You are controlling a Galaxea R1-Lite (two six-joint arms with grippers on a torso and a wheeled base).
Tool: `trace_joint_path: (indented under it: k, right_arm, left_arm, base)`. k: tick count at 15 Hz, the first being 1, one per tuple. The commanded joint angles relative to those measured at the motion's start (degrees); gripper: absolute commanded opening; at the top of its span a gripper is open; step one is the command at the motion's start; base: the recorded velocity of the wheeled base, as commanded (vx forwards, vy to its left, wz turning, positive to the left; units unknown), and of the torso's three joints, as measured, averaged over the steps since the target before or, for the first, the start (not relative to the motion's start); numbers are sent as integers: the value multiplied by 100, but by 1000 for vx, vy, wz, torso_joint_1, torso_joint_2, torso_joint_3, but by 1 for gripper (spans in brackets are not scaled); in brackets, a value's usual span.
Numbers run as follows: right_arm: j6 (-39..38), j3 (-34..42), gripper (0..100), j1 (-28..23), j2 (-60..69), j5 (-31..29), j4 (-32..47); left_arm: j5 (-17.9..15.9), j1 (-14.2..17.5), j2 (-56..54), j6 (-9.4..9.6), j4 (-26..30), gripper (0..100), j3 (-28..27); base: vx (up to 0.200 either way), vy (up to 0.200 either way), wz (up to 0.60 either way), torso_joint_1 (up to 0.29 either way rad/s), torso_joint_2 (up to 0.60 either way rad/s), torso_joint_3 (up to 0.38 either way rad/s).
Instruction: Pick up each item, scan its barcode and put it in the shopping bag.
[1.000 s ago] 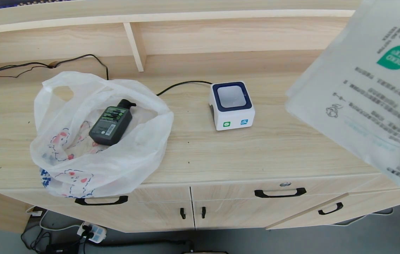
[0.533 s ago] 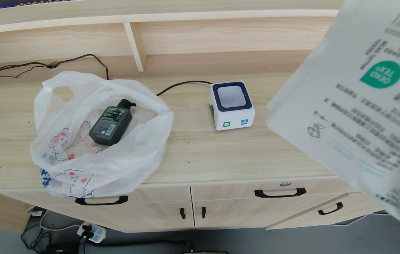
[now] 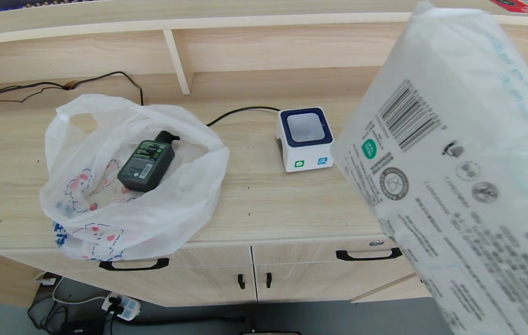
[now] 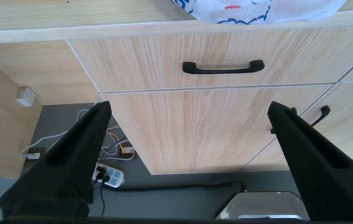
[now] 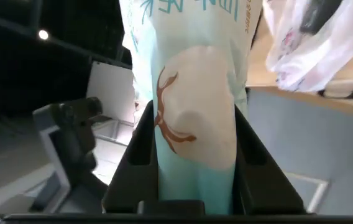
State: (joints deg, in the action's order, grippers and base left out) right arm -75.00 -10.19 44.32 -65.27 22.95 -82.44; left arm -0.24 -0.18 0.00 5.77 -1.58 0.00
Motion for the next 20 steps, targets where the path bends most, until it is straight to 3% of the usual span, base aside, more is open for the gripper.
trace_joint_path:
  k: [1, 5, 8, 9, 10, 13, 20]
  right_arm:
    - [1259, -159, 0, -627, -548, 42, 18]
    - [3615, -906, 0, -1339, -865, 280, 563]
    - [4986, -2031, 0, -1515, -1084, -309, 2400]
    - [5786, -2795, 0, -1497, -1190, -960, 3569]
    - [6366, -3279, 0, -1497, -1243, -1188, 4219]
    - [7983, -3929, 0, -1506, -1410, -1592, 5256]
    - [8563, -4342, 0, -1198, -2139, -1654, 5265]
  left_arm:
    - [-2, 1, 9, -5, 0, 100, 0]
    - [-2, 9, 9, -23, 0, 100, 0]
    - [-2, 1, 9, -14, 0, 100, 0]
    - [-2, 1, 9, -23, 0, 100, 0]
    - [-2, 9, 9, -23, 9, 100, 0]
    - [-2, 1, 9, -23, 18, 100, 0]
    - [-2, 1, 9, -32, 27, 100, 0]
  base:
    - [0, 0, 0, 0, 0, 0]
    - [0, 0, 0, 0, 0, 0]
    - [0, 0, 0, 0, 0, 0]
    - [0, 0, 0, 0, 0, 0]
    - [0, 0, 0, 0, 0, 0]
    - [0, 0, 0, 0, 0, 0]
    - [0, 0, 0, 0, 0, 0]
